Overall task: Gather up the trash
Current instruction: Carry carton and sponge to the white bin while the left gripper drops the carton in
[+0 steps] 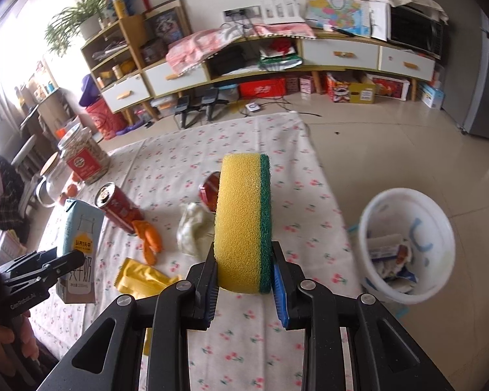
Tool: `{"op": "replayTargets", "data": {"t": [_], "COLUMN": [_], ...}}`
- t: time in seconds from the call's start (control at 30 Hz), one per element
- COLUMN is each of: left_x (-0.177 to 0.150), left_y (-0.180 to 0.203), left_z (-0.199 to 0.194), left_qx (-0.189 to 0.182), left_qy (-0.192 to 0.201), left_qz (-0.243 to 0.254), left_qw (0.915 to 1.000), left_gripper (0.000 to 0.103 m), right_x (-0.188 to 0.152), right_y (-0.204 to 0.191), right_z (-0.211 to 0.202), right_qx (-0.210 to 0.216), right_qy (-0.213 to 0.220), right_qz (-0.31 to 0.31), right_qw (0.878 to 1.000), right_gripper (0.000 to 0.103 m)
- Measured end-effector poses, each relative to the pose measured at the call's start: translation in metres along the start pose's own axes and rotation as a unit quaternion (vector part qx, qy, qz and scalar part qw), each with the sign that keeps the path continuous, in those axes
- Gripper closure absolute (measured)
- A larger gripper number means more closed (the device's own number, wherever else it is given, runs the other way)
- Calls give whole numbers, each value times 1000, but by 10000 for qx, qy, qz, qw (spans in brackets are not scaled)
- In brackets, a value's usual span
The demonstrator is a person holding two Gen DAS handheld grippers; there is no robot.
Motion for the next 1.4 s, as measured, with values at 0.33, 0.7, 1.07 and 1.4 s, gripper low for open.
{"op": "replayTargets", "data": {"t": [0.33, 0.7, 1.07, 1.4], "left_x": [8, 18, 35, 46], "left_y": [71, 153, 247, 293], "left_z": [21, 55, 105, 149], "left_qx": [-299, -766, -1332, -1581], "left_qy": [-111, -325, -490, -668], "left_qz": [468, 886, 1228, 1287], "left_qw": [9984, 9926, 9822, 9767], "left_gripper": [60, 60, 60, 60], "right_x": [-17, -45, -62, -59], "right_y": [78, 167, 239, 261], "right_z": [-22, -45, -57, -55], "right_qx": [-292, -598, -842, -969], "right_qy": [61, 92, 60, 32], "right_qz": [564, 1188, 1715, 1835], "right_qw": [9980, 9911, 9816, 9782], "right_gripper": [74, 74, 74, 74]}}
Point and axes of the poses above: each gripper's, at about its wrist camera, not at the fingertips, and z roughly the way its jaws point, y to its right, x to its top, the point moved 9 cm from there along z, roughly the way its jaws point, and after that the axes turned 1 degree about -y, right-handed, at the moved point
